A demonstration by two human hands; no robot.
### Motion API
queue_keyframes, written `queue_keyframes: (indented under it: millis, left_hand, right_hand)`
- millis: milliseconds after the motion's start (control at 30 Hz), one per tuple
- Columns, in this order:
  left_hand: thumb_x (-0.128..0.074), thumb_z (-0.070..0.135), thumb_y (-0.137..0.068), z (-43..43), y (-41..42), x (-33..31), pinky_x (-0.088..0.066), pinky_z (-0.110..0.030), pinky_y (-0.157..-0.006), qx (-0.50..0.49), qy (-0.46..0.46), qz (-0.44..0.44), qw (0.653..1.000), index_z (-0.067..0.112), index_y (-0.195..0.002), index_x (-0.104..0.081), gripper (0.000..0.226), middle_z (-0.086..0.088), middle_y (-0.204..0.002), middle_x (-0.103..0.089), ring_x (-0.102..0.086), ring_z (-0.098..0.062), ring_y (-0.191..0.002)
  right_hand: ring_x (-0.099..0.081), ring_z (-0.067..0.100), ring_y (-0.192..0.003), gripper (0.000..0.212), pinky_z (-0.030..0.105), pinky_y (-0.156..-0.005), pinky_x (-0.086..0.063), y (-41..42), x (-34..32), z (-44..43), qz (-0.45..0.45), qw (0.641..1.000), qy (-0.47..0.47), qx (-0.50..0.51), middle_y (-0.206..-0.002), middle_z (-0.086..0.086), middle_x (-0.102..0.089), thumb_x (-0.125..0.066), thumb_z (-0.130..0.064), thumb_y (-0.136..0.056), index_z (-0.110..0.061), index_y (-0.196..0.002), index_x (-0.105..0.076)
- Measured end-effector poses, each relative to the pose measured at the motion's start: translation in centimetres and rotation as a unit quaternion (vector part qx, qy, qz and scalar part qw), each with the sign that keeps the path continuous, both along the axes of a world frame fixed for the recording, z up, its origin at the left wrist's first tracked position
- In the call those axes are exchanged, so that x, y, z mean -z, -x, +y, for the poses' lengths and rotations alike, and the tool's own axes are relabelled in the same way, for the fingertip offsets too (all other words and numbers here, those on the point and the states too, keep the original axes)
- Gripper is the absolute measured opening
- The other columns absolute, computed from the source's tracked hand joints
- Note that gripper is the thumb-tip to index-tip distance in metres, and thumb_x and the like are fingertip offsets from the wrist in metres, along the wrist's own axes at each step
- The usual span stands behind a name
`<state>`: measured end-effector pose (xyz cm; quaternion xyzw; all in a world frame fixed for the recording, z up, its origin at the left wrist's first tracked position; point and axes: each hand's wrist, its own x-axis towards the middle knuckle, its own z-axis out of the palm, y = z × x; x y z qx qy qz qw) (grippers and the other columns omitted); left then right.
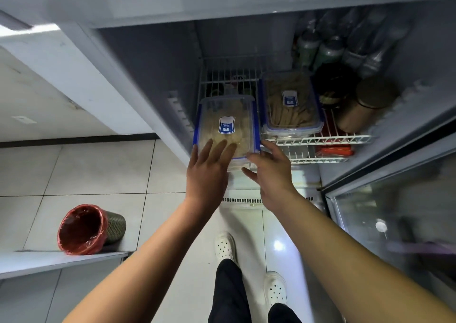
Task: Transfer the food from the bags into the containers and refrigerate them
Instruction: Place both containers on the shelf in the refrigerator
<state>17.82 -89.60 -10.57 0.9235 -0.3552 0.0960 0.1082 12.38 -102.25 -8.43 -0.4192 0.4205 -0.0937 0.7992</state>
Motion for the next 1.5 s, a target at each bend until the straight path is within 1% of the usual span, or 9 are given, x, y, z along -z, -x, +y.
queue_keyframes:
  millis: [167,267,367,433,533,733,1033,1200,1500]
  left_hand:
    - [-0.063,-0.015,-0.06,-1.2,-3.0,-0.6,-0.044,-0.064,-0.102,0.001,-0.033,0.042,0.999,0.013,-0.13,-0.063,0.075,-0.011,-0.13,-0.066,-0.06,-0.041,-0.121]
    - [-0.055,-0.015,-0.06,-1.9,-3.8,-0.1,-0.042,-0.065,-0.102,-0.003,-0.047,0.043,0.998,0.012,-0.131,-0.061,0.077,-0.012,-0.131,-0.064,-0.058,-0.041,-0.122]
    - [-0.055,-0.014,-0.064,-2.8,-4.3,0.5,-0.041,-0.065,-0.102,-0.009,-0.061,0.034,0.997,0.012,-0.133,-0.059,0.073,-0.011,-0.133,-0.063,-0.055,-0.041,-0.125]
    - [-0.055,-0.012,-0.07,-3.6,-4.8,0.2,-0.034,-0.063,-0.109,-0.023,-0.081,0.051,0.995,0.016,-0.138,-0.053,0.073,-0.008,-0.14,-0.057,-0.047,-0.038,-0.134]
    - [-0.055,-0.009,-0.078,-4.4,-5.7,0.2,-0.018,-0.057,-0.12,-0.036,-0.099,0.078,0.991,0.024,-0.146,-0.041,0.077,-0.003,-0.152,-0.043,-0.031,-0.032,-0.145]
    - [-0.056,0.001,-0.087,-5.1,-5.0,0.8,-0.01,-0.05,-0.123,-0.056,-0.075,0.077,0.993,0.016,-0.149,-0.039,0.066,-0.01,-0.158,-0.036,-0.026,-0.036,-0.148]
    - [-0.067,0.0,-0.078,-7.0,-7.7,-0.4,-0.038,-0.061,-0.105,-0.03,-0.2,0.07,0.977,0.024,-0.154,-0.021,0.092,-0.021,-0.15,-0.037,-0.04,-0.044,-0.133]
    - [-0.07,-0.004,-0.067,-7.2,-6.4,1.3,-0.05,-0.06,-0.09,-0.053,-0.212,0.027,0.975,0.02,-0.147,-0.043,0.088,-0.022,-0.124,-0.06,-0.058,-0.046,-0.112]
    - [-0.088,0.011,-0.057,-7.4,-6.2,2.7,-0.052,-0.061,-0.085,-0.067,-0.204,0.009,0.977,0.019,-0.139,-0.054,0.089,-0.019,-0.11,-0.065,-0.064,-0.042,-0.099]
  right_hand:
    - [-0.053,0.011,-0.116,0.048,0.035,-0.101,-0.047,0.9,0.8,-3.0,0.038,0.971,0.222,-0.075,-0.135,-0.002,-0.053,-0.067,-0.014,-0.089,-0.028,-0.134,-0.057]
    - [-0.034,0.018,-0.137,0.056,0.028,-0.111,-0.03,1.3,1.2,-6.4,0.072,0.869,0.464,-0.157,-0.151,0.006,-0.036,-0.066,-0.019,-0.09,-0.022,-0.143,-0.049]
    - [-0.021,0.033,-0.144,0.072,0.048,-0.119,-0.02,0.5,1.7,-9.7,0.17,0.728,0.613,-0.257,-0.151,0.013,-0.034,-0.065,-0.036,-0.087,-0.025,-0.151,-0.034]
    - [-0.015,0.032,-0.147,0.084,0.05,-0.12,-0.01,-0.1,2.1,-11.2,0.225,0.652,0.636,-0.346,-0.156,0.01,-0.028,-0.062,-0.044,-0.088,-0.03,-0.157,-0.017]
    - [0.005,0.025,-0.153,0.097,0.056,-0.121,-0.002,-0.7,2.4,-12.1,0.261,0.605,0.607,-0.444,-0.167,-0.001,-0.001,-0.062,-0.046,-0.088,-0.037,-0.156,0.007]
    - [0.004,0.027,-0.152,0.102,0.054,-0.121,-0.011,-1.1,2.6,-11.9,0.271,0.587,0.615,-0.451,-0.166,-0.001,-0.001,-0.065,-0.046,-0.086,-0.036,-0.156,0.009]
    - [0.007,0.031,-0.151,0.109,0.049,-0.117,-0.03,-1.0,3.3,-11.7,0.274,0.573,0.625,-0.453,-0.164,0.0,-0.001,-0.069,-0.044,-0.082,-0.033,-0.155,0.012]
    - [0.008,0.031,-0.151,0.11,0.051,-0.116,-0.03,-1.1,3.5,-11.9,0.28,0.569,0.621,-0.461,-0.164,-0.001,0.0,-0.068,-0.042,-0.082,-0.033,-0.155,0.014]
    - [0.011,0.031,-0.151,0.111,0.053,-0.116,-0.03,-0.9,3.4,-11.9,0.281,0.576,0.611,-0.464,-0.164,-0.003,0.003,-0.069,-0.037,-0.08,-0.033,-0.155,0.012]
